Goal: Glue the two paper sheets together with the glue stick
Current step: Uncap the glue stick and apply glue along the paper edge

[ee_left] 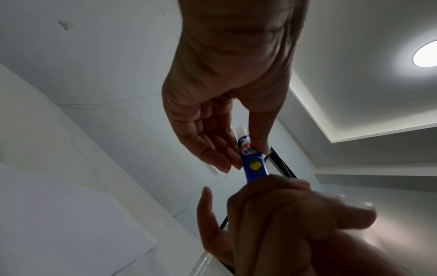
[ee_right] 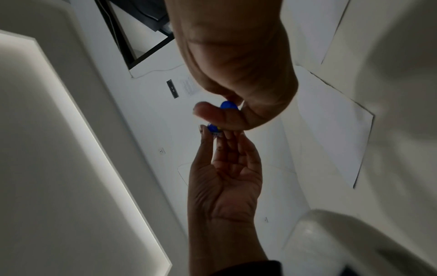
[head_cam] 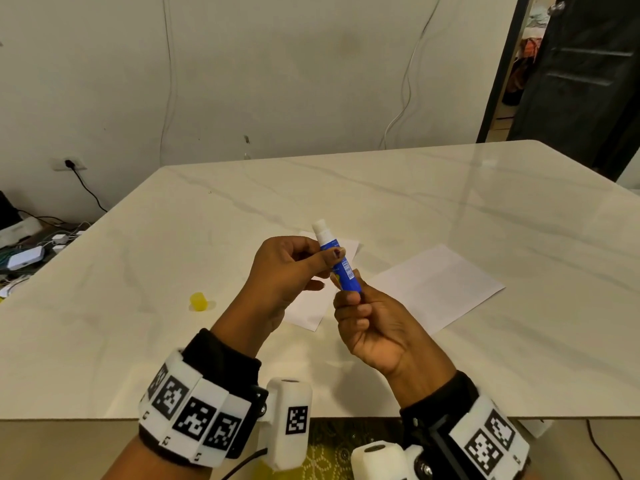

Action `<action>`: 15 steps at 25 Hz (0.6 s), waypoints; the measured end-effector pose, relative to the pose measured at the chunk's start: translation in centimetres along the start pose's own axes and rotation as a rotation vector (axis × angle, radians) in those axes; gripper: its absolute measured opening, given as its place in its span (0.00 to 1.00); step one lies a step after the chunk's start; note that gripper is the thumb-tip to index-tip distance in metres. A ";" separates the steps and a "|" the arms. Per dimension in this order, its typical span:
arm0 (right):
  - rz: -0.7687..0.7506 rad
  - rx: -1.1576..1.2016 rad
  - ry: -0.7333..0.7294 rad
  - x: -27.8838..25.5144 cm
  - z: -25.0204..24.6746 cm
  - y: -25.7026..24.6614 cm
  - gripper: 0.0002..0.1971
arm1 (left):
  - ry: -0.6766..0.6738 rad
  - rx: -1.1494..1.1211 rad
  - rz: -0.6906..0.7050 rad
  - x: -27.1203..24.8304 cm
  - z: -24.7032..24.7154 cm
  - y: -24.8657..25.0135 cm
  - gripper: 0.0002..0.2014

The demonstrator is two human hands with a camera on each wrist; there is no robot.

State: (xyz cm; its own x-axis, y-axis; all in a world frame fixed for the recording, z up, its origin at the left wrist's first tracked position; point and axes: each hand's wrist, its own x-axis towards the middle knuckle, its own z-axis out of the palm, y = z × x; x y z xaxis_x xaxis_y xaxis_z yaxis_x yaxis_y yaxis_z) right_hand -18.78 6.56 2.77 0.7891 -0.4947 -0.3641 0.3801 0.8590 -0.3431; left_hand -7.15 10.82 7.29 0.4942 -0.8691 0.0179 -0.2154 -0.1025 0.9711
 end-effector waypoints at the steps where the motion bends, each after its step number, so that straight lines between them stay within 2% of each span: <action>1: -0.026 -0.032 0.004 0.0 -0.1 0.0 0.19 | 0.007 0.001 -0.001 0.0 0.0 0.0 0.12; 4: -0.141 -0.163 -0.018 -0.2 0.0 0.3 0.20 | 0.040 0.017 0.001 0.0 -0.3 0.1 0.10; 6: -0.178 -0.164 -0.012 -0.3 0.0 0.7 0.21 | 0.026 0.020 -0.001 0.0 -0.4 0.1 0.11; 9: -0.092 -0.026 0.009 -0.4 -0.1 0.8 0.16 | -0.009 0.026 -0.003 -0.4 0.0 0.1 0.14; 12: 0.020 0.083 -0.050 -0.6 -0.1 0.6 0.20 | -0.054 0.003 -0.020 -0.5 0.2 0.3 0.15; 15: -0.064 -0.024 -0.028 -0.5 -0.4 0.8 0.24 | -0.047 0.005 -0.030 -0.4 0.1 0.3 0.16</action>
State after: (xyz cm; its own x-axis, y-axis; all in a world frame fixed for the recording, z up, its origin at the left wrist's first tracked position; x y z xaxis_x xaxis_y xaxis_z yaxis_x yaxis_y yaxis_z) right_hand -19.04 7.39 2.36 0.7770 -0.5442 -0.3163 0.4188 0.8221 -0.3856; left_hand -7.47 11.11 7.56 0.4604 -0.8874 -0.0230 -0.2050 -0.1315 0.9699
